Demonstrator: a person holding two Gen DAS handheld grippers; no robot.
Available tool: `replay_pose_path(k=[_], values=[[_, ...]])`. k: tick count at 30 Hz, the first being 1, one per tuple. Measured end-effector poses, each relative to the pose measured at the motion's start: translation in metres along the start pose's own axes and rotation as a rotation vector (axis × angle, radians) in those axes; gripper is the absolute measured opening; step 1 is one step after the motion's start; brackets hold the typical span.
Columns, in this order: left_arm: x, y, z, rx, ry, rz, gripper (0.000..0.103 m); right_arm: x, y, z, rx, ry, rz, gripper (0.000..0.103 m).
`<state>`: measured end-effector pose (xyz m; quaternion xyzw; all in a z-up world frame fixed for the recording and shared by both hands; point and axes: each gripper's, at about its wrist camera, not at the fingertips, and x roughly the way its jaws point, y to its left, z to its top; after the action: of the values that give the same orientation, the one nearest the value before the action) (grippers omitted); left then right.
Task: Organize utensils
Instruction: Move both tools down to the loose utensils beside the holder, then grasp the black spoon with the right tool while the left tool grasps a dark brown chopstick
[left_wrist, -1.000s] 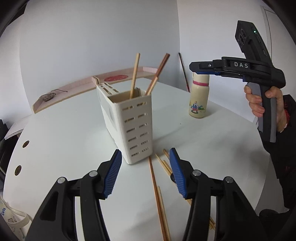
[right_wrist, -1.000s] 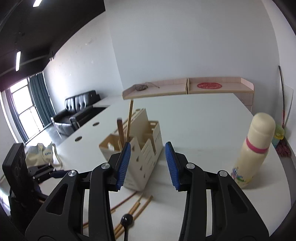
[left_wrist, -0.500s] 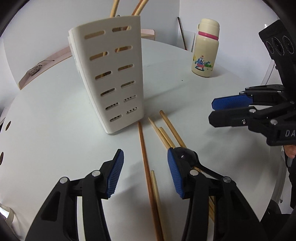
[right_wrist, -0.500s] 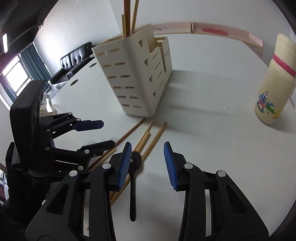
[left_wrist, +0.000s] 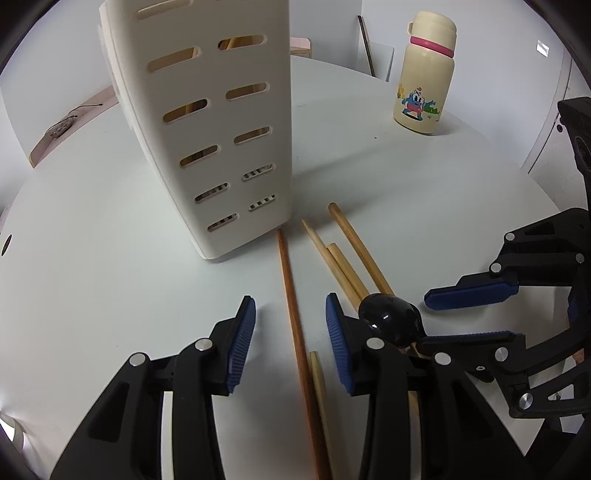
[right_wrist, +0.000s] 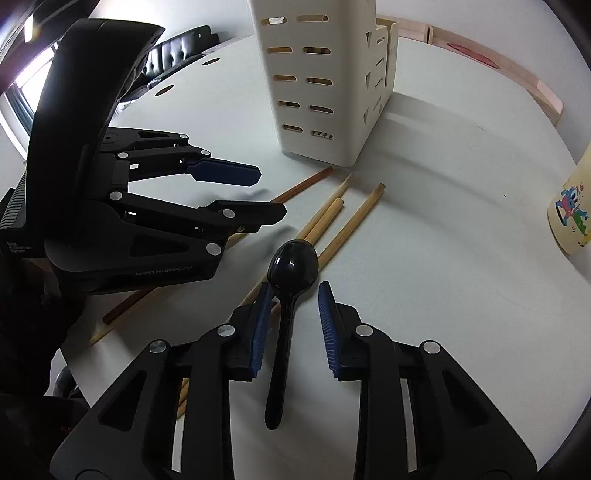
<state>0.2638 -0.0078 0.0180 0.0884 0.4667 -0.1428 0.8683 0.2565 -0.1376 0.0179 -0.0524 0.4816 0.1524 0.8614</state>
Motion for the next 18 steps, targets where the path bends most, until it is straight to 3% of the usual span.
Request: replay_pose_path(k=[10,18], values=[[0.006,-0.001,0.001,0.018,0.012,0.019,0.027,0.005,0.003,-0.002,0.000,0.038,-0.014,0.016],[0.013,0.005,0.005,-0.013,0.013,0.018,0.008,0.004,0.001,-0.002,0.030,0.038,0.014,0.010]])
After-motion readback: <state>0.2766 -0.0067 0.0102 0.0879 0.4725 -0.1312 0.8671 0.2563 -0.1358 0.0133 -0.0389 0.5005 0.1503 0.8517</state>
